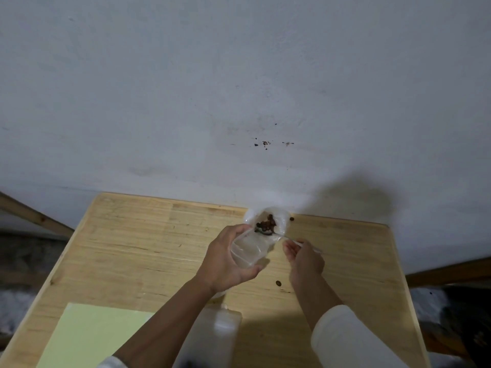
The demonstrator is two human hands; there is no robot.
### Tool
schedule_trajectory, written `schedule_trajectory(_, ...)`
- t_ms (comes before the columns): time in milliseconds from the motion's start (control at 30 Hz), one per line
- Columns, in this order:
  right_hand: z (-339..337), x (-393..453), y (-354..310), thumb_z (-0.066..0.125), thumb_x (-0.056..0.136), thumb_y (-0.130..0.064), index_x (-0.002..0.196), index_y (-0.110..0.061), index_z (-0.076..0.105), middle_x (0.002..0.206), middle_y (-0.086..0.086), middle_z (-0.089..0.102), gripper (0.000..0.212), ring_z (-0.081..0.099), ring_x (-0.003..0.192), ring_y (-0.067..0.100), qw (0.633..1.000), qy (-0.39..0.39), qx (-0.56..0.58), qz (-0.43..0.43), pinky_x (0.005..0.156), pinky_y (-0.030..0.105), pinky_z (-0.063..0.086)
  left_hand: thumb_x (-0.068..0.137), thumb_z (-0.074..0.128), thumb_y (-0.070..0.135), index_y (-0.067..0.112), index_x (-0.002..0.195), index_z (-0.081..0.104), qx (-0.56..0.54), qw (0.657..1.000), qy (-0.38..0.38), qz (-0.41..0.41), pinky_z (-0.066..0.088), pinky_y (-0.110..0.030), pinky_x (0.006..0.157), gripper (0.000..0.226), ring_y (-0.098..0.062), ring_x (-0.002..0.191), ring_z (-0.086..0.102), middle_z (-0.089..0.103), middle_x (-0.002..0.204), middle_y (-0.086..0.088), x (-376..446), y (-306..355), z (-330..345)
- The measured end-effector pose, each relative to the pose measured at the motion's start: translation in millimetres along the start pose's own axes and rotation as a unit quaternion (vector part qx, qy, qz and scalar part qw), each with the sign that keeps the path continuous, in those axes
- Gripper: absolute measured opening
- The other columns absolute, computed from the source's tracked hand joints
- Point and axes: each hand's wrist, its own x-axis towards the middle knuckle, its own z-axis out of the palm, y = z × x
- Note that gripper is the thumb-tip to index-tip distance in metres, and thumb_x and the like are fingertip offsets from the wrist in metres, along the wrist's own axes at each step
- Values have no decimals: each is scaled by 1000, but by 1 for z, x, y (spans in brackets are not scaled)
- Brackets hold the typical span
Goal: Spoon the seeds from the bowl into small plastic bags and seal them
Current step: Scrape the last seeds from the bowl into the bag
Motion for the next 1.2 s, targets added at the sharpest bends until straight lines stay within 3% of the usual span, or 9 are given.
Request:
schedule_trajectory(167, -1, 0, 3, 44, 97, -11, 92, 0, 57, 78, 18, 65, 18, 66, 69, 20, 999, -34, 37, -11, 49, 20, 56, 55, 87, 40, 32, 126, 47, -8, 998, 40, -47, 33, -2, 78, 82, 2, 107, 46, 47, 118, 20, 1, -8, -1)
schedule_trajectory(300, -6, 2, 2, 41, 99, -15, 92, -4, 57, 83, 17, 65, 21, 66, 73, 21, 997, -61, 25, -34, 48, 20, 55, 56, 86, 41, 30, 129, 45, -13, 997, 44, -62, 37, -14, 84, 84, -4, 108, 47, 46, 119, 17, 4, -4, 1)
schedule_trajectory(467, -12, -1, -6, 39, 99, -17, 103, -2, 56, 77, 13, 65, 23, 66, 55, 14, 995, -74, -15, -72, 43, 19, 52, 55, 85, 45, 28, 130, 45, -27, 995, 54, -78, 32, -3, 76, 87, -2, 106, 46, 46, 119, 17, 9, -1, 3)
schedule_trajectory(600, -15, -12, -17, 38, 99, -14, 91, -5, 58, 73, 11, 63, 24, 64, 48, 10, 989, -80, -46, -116, 40, 19, 49, 54, 85, 45, 27, 131, 44, -31, 994, 57, -85, 36, -15, 80, 89, -5, 105, 47, 48, 120, 14, 10, -2, 5)
schedule_trajectory(800, -11, -41, -42, 39, 98, -14, 79, -9, 58, 65, 9, 60, 27, 58, 50, 14, 975, -104, -97, -169, 37, 18, 45, 53, 85, 47, 26, 132, 42, -38, 993, 64, -88, 35, -15, 82, 92, -5, 107, 45, 48, 120, 12, 11, 0, 6)
schedule_trajectory(900, -6, -56, -48, 40, 97, -13, 82, -7, 62, 62, 8, 60, 27, 56, 46, 13, 951, -140, -160, -223, 36, 20, 42, 53, 85, 47, 25, 133, 42, -40, 993, 63, -90, 36, -20, 85, 93, -6, 108, 45, 48, 122, 10, 12, -1, 8)
schedule_trajectory(1033, -4, -72, -39, 41, 96, -12, 80, -15, 64, 62, 5, 61, 28, 58, 50, 11, 867, -180, -289, -364, 40, 23, 44, 54, 85, 48, 24, 134, 42, -38, 993, 64, -90, 36, -20, 87, 93, -5, 109, 43, 47, 126, 11, 12, 0, 9)
schedule_trajectory(1100, -5, -76, -35, 42, 96, -12, 81, -14, 64, 61, 3, 62, 27, 57, 48, 7, 848, -161, -305, -402, 41, 22, 46, 55, 85, 47, 25, 132, 43, -46, 993, 65, -90, 37, -19, 86, 90, -5, 109, 45, 48, 124, 12, 11, 2, 9)
schedule_trajectory(1200, -7, -68, -31, 38, 95, -14, 77, -13, 63, 55, -1, 64, 31, 56, 39, 9, 893, -78, -265, -356, 53, 35, 52, 55, 85, 46, 26, 131, 42, -57, 992, 64, -90, 35, -14, 80, 90, -6, 106, 47, 49, 117, 13, 8, 4, 6)
